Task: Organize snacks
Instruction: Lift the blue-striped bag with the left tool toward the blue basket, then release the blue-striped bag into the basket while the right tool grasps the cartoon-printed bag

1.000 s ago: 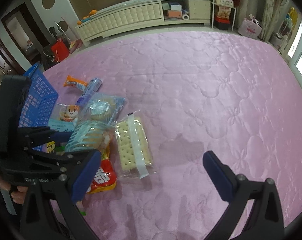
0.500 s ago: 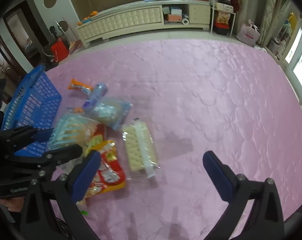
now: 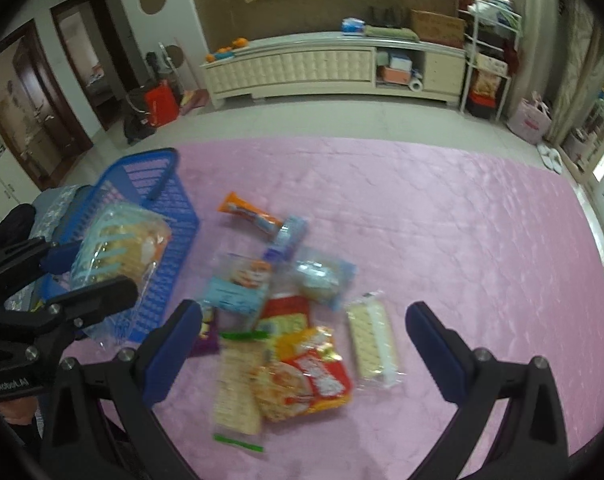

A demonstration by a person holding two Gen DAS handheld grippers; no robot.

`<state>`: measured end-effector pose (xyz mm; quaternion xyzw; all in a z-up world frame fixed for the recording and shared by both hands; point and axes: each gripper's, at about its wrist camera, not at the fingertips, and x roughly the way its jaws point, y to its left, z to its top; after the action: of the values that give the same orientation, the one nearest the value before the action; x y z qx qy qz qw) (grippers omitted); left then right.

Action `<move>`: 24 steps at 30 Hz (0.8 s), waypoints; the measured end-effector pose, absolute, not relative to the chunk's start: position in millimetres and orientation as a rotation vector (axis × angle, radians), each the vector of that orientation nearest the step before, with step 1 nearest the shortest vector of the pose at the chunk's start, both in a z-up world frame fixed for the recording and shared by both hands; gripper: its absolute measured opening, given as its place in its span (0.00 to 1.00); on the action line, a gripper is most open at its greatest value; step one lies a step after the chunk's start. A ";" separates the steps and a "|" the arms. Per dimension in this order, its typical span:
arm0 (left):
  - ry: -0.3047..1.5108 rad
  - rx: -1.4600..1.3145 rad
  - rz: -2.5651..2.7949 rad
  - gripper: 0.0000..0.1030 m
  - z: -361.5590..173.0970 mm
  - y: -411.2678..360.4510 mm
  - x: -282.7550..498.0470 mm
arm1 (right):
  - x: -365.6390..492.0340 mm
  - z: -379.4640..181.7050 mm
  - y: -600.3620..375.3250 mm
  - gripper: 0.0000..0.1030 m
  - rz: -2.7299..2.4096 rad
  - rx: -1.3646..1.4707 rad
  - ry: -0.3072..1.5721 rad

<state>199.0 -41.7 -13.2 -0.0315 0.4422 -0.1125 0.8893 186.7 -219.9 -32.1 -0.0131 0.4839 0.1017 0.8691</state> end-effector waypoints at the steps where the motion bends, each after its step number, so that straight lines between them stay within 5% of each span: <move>1: 0.914 -0.077 -0.233 0.51 -11.5 -35.7 197.3 | 187.5 -30.8 -214.9 1.00 0.219 -0.027 1.013; 24: 0.979 -0.148 0.094 0.51 -49.4 83.8 199.4 | 242.1 -110.7 -126.3 1.00 0.236 -0.084 1.175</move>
<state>199.4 83.8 -49.4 -0.0708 0.4695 0.0449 0.8789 242.1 -126.3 -110.7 -0.0395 0.5530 0.1112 0.8248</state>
